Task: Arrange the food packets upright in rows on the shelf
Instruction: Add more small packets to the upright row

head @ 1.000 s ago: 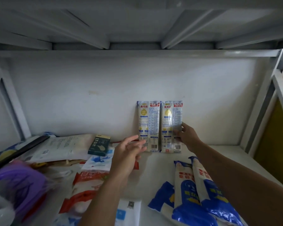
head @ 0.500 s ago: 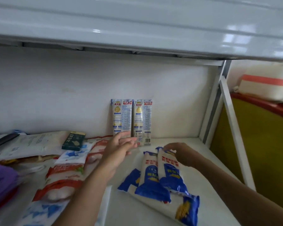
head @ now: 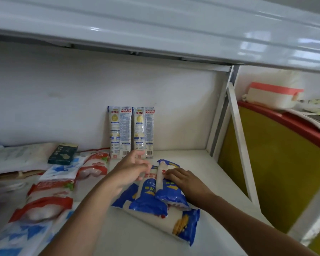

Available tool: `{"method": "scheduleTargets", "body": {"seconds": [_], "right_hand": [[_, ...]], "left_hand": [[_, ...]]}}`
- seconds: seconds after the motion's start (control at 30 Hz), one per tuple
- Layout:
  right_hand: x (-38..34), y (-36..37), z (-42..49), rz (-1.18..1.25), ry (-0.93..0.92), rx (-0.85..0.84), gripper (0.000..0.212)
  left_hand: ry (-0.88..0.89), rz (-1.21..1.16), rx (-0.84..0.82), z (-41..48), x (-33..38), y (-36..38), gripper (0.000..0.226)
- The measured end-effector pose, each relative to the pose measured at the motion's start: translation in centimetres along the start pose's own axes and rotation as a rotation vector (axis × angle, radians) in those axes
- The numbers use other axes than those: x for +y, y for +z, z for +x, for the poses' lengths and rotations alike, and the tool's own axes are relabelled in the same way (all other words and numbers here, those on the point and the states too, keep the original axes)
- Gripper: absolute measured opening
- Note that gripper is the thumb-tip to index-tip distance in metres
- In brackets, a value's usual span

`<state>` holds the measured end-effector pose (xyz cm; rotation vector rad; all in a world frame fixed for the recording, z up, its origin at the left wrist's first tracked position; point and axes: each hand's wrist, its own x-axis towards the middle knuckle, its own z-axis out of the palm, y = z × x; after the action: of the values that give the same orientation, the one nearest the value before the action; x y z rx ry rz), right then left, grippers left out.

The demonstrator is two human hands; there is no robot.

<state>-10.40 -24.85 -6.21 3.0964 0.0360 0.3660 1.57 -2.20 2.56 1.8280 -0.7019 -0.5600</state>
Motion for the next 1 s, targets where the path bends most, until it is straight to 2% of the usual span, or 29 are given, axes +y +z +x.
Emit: {"method": "scheduleTargets", "body": {"seconds": [0.2,0.33,0.4,0.53,0.7,1.0], "right_hand": [[0.2,-1.4,-0.1,0.328,0.146,0.135,0.042],[-0.9,-3.9,1.0,0.572,0.337,0.37,0.014],[-1.9,-6.0,1.8,0.68,0.418,0.415,0.019],[-3.3,-8.9,3.1,0.967,0.391,0.49,0.023],[-5.4,-9.7,3.4,1.223,0.318,0.402,0.022],[-6.6,-10.4,4.2,1.426,0.284,0.388,0.027]], "left_hand": [[0.002,0.093,-0.006,0.1,-0.4,-0.4,0.046],[0.043,0.117,-0.017,0.1,-0.3,-0.5,0.043],[0.082,0.114,-0.026,0.0,-0.2,-0.3,0.045],[0.203,0.065,-0.008,-0.2,0.3,0.4,0.046],[0.294,-0.218,0.14,-0.1,1.0,0.9,0.032],[0.364,-0.367,0.319,0.0,1.3,1.1,0.024]]}}
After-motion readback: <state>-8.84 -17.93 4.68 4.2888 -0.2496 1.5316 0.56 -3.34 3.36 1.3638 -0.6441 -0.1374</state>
